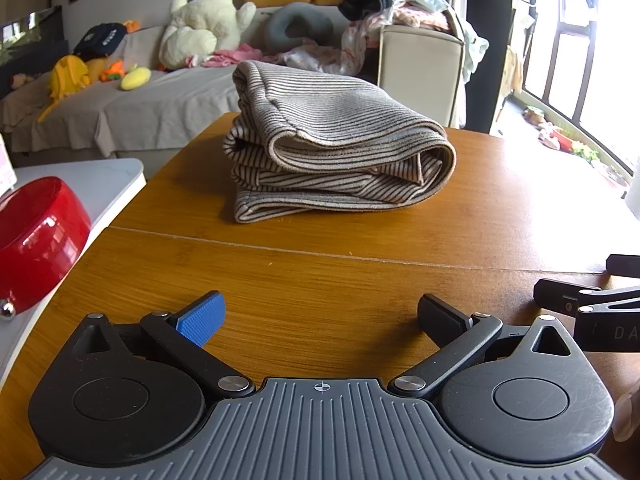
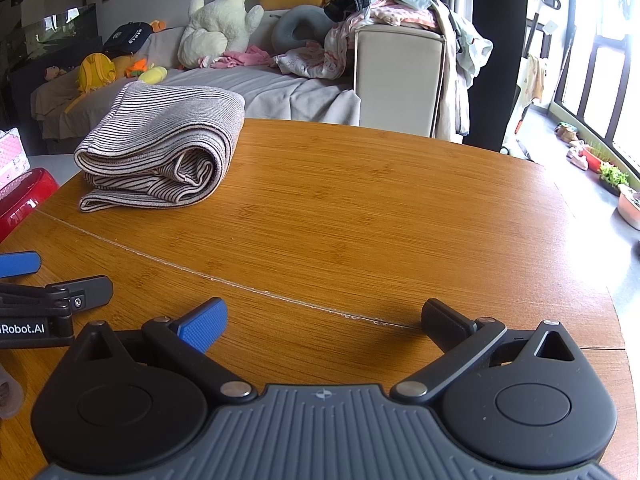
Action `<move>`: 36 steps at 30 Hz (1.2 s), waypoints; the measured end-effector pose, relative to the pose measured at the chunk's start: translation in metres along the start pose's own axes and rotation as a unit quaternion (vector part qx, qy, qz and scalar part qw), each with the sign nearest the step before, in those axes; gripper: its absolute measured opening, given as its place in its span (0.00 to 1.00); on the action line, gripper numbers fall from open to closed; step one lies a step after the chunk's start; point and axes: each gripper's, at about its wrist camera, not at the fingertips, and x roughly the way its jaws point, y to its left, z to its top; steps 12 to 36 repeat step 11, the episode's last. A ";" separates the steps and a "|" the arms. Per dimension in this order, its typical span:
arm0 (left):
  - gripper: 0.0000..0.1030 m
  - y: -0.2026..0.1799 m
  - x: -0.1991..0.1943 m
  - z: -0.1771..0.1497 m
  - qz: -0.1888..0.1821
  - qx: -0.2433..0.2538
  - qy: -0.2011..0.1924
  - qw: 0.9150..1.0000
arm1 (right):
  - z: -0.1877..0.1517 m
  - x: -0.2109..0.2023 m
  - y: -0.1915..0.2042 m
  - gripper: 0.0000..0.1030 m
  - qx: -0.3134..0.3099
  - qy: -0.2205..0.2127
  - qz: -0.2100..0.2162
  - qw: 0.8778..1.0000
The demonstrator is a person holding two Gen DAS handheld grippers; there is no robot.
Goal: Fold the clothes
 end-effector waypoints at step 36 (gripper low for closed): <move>1.00 0.002 -0.002 0.001 -0.020 0.000 -0.004 1.000 | -0.001 -0.001 0.006 1.00 0.013 -0.001 -0.018 1.000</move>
